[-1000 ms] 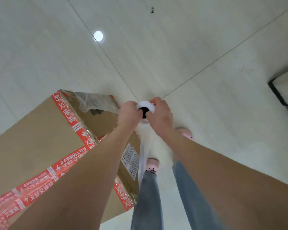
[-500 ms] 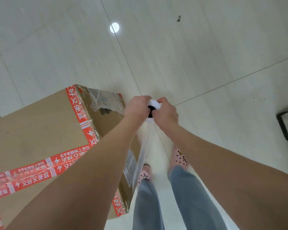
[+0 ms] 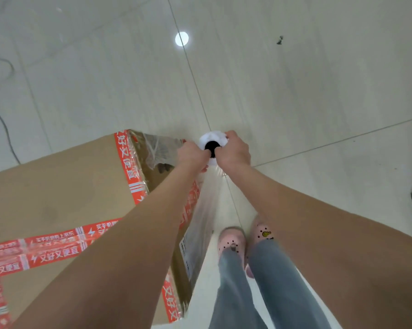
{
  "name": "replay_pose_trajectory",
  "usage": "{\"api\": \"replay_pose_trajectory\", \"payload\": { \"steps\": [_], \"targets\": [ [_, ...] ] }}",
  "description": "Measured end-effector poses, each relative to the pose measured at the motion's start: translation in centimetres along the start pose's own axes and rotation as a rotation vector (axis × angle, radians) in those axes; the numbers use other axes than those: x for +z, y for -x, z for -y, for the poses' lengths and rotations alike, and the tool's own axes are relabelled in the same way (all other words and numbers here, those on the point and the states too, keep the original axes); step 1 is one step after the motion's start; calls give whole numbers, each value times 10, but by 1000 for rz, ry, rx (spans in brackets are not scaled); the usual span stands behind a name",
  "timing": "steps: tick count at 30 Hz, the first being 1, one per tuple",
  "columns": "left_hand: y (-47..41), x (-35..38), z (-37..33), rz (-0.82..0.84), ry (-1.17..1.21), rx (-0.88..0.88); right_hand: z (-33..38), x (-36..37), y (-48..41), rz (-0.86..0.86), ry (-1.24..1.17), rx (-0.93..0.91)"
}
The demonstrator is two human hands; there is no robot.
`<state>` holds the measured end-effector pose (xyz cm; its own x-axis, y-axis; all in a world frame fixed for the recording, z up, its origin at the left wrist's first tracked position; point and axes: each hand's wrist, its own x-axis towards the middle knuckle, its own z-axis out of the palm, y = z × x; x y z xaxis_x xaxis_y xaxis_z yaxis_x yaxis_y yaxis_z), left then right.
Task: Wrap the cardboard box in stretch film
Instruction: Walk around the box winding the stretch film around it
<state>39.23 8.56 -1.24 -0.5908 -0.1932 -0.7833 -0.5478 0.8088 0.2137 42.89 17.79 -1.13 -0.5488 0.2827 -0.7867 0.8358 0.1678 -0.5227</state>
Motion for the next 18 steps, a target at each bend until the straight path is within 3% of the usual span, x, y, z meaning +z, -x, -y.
{"api": "replay_pose_trajectory", "payload": {
  "steps": [7, 12, 18],
  "targets": [
    [-4, -7, -25, -75, -689, 541, 3, -2, -4, 4, 60, 19],
    [-16, -21, -49, 30, -848, 546, 15, -9, -12, -1, 133, 44],
    [-36, -44, -51, -36, -676, 462, 49, -6, -28, -24, 311, -48]
  ]
}}
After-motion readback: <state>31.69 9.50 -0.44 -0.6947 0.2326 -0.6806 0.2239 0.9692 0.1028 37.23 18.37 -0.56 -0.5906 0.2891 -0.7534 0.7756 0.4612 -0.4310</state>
